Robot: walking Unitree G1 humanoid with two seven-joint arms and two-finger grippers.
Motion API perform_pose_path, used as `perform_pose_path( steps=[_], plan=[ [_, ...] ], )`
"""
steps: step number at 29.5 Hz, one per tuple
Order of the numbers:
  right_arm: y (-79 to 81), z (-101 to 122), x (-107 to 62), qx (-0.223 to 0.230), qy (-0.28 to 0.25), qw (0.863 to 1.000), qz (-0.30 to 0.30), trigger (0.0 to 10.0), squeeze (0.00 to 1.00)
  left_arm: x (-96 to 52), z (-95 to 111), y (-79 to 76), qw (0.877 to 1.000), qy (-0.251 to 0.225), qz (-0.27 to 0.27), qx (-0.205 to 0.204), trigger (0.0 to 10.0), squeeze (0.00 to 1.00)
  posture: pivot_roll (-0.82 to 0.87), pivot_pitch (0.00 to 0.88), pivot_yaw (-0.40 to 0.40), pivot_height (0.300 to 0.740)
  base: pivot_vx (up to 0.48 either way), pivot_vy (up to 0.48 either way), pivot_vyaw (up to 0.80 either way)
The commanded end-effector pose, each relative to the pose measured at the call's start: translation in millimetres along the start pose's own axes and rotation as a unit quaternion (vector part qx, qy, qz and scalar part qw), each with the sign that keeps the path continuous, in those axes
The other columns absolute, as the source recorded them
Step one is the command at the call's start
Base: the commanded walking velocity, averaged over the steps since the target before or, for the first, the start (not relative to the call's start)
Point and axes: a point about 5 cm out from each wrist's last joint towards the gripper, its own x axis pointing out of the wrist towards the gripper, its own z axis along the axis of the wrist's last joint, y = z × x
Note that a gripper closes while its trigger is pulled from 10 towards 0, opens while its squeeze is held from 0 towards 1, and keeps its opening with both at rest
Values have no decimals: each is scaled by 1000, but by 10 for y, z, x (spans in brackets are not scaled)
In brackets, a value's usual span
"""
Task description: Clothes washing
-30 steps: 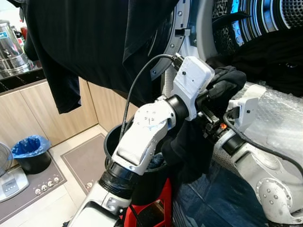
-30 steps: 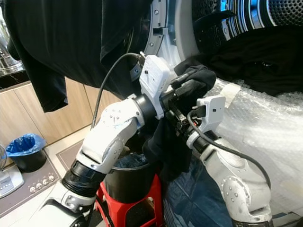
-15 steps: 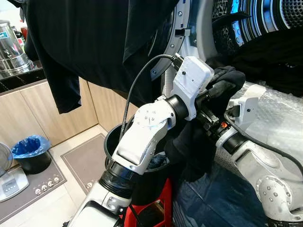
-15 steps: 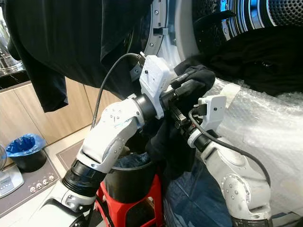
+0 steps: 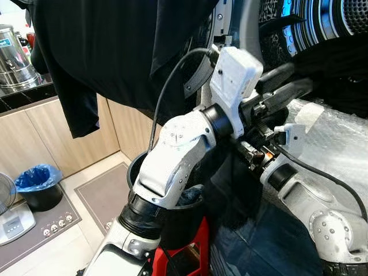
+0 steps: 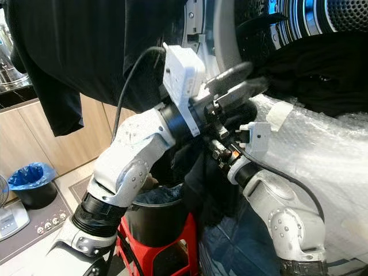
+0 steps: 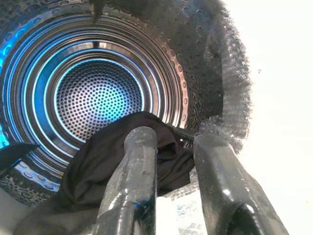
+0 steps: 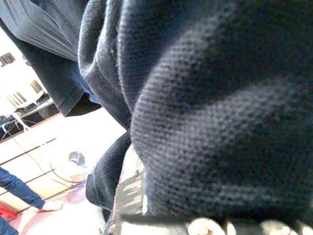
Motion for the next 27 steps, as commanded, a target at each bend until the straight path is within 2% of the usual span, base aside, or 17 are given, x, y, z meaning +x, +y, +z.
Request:
perform_pose_path(
  steps=[1,8,9,10,12,13,15,19,24,27],
  plan=[
    [18,92,-5,0,-17,1000,7,0,0,21,68,-2,1000,-7,-7,5,10000,1000,-78,0,3,740,0,0,0],
    [17,95,-3,2,-15,1000,7,0,0,17,74,-4,1000,-7,-8,3,10000,1000,-78,0,3,740,0,0,0],
    [-72,216,-150,-27,-24,998,47,0,0,-212,34,10,999,34,-28,5,10000,1000,-62,0,3,740,0,0,0],
    [-72,216,-150,-27,-24,998,47,0,0,-212,34,10,999,34,-28,5,10000,1000,-62,0,3,740,0,0,0],
    [-166,487,-430,-89,-26,986,141,0,0,-665,-23,-10,992,109,-62,1,10000,1000,-56,0,-4,740,0,0,0],
    [-180,582,-511,-114,-20,978,172,0,0,-814,-38,-15,989,134,-66,2,10000,1000,-50,0,-10,740,0,0,0],
    [-189,638,-547,-128,-10,973,193,0,0,-912,-47,4,987,149,-59,8,10000,1000,-46,0,-13,740,0,0,0],
    [-190,660,-554,-130,-3,970,206,0,0,-957,-52,17,986,156,-52,11,10000,1000,-35,0,-20,740,0,0,0],
    [-221,814,-583,-144,-6,961,237,0,0,-1098,-33,17,985,169,-17,19,10000,1000,-18,0,-31,740,0,0,0],
    [-273,978,-623,-156,-13,953,258,0,0,-1209,-49,-29,982,188,3,27,10000,1000,-16,0,-35,740,0,0,0]
  ],
)
